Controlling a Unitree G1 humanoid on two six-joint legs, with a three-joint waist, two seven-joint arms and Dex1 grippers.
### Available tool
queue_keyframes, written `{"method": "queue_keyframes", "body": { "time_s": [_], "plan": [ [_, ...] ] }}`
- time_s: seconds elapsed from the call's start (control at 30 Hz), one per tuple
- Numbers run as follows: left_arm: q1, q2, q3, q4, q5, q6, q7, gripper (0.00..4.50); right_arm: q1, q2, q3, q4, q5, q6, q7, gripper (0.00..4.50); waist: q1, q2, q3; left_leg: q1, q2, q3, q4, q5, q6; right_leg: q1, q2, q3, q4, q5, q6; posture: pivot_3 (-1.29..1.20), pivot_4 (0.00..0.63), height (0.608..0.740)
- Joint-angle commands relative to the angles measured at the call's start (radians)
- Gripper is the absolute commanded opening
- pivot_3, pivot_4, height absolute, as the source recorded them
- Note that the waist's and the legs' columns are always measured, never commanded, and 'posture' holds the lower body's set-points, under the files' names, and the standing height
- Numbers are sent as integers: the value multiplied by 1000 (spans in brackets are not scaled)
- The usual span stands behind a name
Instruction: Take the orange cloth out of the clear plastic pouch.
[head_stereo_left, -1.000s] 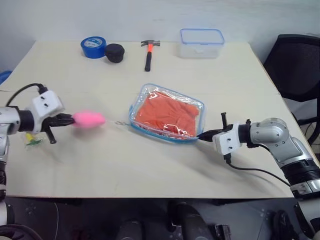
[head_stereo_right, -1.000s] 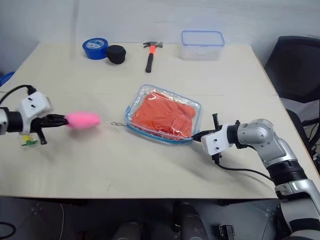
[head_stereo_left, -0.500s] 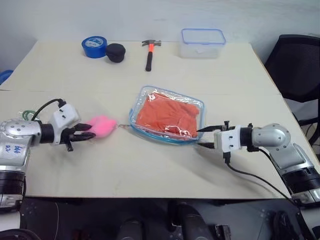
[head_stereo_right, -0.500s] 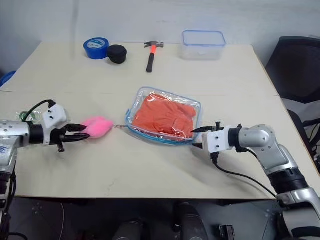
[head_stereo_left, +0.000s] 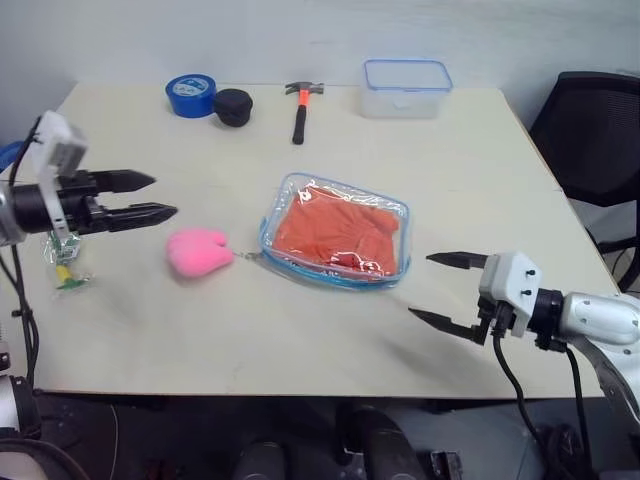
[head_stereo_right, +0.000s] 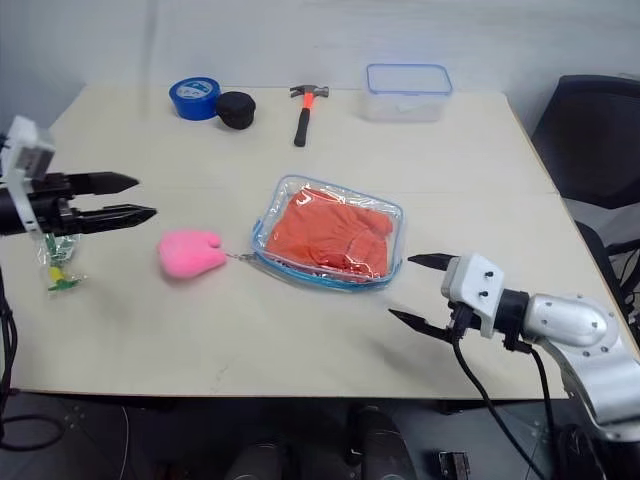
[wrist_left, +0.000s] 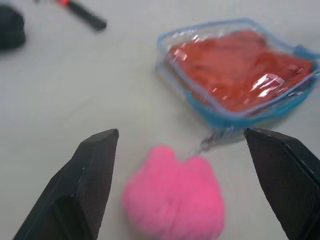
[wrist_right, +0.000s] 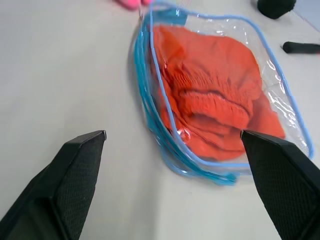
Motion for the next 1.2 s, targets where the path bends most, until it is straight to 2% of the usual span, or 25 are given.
{"method": "queue_keyframes", "body": {
  "time_s": [0.03,0.2,0.33,0.43,0.67,0.73,0.8,0.9,1.0,1.1,1.2],
  "plan": [
    [-14,-50,-185,-99,159,-240,-10,4226,20,21,-48,-120,121,125,-70,4500,3,0,0,0,0,0,0,0,0,0,0,0,0,0,0,0,150,740],
    [-106,-245,-386,47,399,-623,108,4226,-1,60,-21,-189,167,220,-169,4500,9,-1,0,-1,-2,3,1,0,0,-2,2,3,1,0,0,0,150,740],
    [-158,-356,-436,192,487,-775,198,4226,-1,74,-8,-210,162,245,-209,4500,6,-1,0,0,-2,4,0,0,0,-2,3,3,1,0,0,0,150,740],
    [-188,-390,-445,268,515,-870,221,3633,14,85,-20,-223,157,255,-236,4500,6,-1,0,0,-1,4,0,0,0,-2,3,3,0,0,1,0,150,740],
    [-212,-406,-451,338,493,-918,120,1411,58,75,-39,-231,135,242,-240,4500,12,-1,0,0,-2,4,0,0,1,-2,2,3,0,1,1,0,150,740],
    [-210,-415,-444,339,474,-892,89,772,66,67,-37,-226,117,230,-230,4500,14,-1,0,0,-2,3,0,0,1,-1,3,2,0,1,1,0,150,740],
    [-201,-426,-425,297,427,-772,43,137,68,57,-29,-221,95,215,-215,4500,16,-1,0,0,-2,4,0,0,1,-1,3,2,0,1,1,0,150,740],
    [-203,-465,-370,170,296,-436,19,60,60,40,-7,-208,56,197,-194,4500,17,-1,0,-1,-2,3,0,0,1,-1,4,3,0,1,1,0,150,740],
    [-230,-503,-317,93,226,-214,73,60,24,43,54,-173,7,168,-177,4500,18,-1,0,-1,-2,2,1,0,1,-1,4,2,0,1,1,0,150,740],
    [-255,-525,-270,48,175,-66,125,0,-52,61,138,-116,-59,143,-179,3515,13,-1,-1,0,-2,2,1,0,1,-1,3,4,0,1,1,0,150,740],
    [-224,-489,-296,12,221,-161,118,0,-112,69,197,-75,-107,129,-173,2443,5,-1,-1,0,-1,1,0,0,1,-1,3,4,0,1,1,0,150,740]
  ]
}}
